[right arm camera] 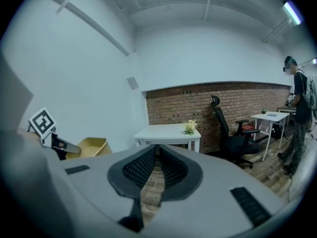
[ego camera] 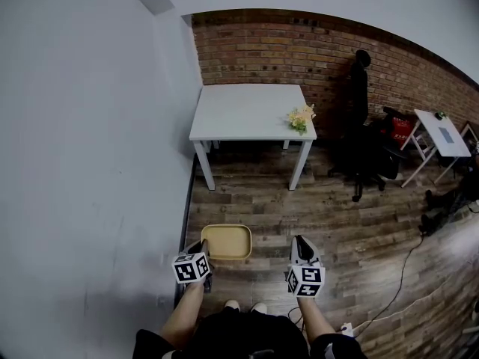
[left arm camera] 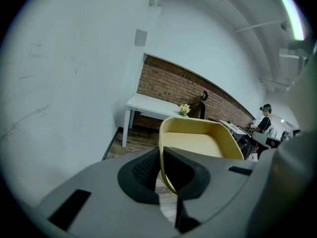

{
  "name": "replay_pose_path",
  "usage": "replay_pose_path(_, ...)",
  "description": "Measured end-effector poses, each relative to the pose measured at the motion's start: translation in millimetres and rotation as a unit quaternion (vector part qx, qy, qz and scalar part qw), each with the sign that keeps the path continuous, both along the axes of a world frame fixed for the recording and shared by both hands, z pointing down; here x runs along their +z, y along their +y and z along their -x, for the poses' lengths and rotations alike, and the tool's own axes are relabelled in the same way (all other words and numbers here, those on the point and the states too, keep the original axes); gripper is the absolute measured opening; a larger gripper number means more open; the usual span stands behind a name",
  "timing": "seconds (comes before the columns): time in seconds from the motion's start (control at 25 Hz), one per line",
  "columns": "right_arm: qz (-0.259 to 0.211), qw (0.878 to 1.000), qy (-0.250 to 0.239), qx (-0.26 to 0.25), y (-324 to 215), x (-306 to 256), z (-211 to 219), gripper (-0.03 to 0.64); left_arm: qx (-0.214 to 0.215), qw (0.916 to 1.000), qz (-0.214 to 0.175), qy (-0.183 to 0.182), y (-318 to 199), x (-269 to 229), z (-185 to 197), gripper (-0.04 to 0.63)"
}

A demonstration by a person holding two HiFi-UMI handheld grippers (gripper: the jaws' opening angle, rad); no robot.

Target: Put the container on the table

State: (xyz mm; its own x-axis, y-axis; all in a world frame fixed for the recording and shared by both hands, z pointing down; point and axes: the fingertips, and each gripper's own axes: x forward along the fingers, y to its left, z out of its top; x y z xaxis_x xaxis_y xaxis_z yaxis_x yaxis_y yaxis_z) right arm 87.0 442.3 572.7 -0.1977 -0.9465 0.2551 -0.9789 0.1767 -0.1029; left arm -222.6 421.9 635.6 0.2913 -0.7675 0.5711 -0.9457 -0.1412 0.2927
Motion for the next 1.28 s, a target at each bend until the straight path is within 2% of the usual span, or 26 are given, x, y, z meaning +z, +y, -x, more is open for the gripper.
replay_pose_path(0.44, 0.006, 1.0, -0.005, -0.003, -2, 9, -37, 0.026, -0.004, 0.9999, -0.008, -0.004, -3, -4, -25, 0.021)
replay_pose_path(0.8, 0.003, 1.0, -0.003, -0.02, -36, 3, -30, 0.026, -0.009, 0.9999, -0.009, 0.002, -31, -1, -26, 0.022)
replay_pose_path(1.28, 0.001, 0.999, 0.001, -0.035, -147, -2, -2, 0.026, -0.001, 0.9999, -0.009, 0.013, -141, 1, -21, 0.022)
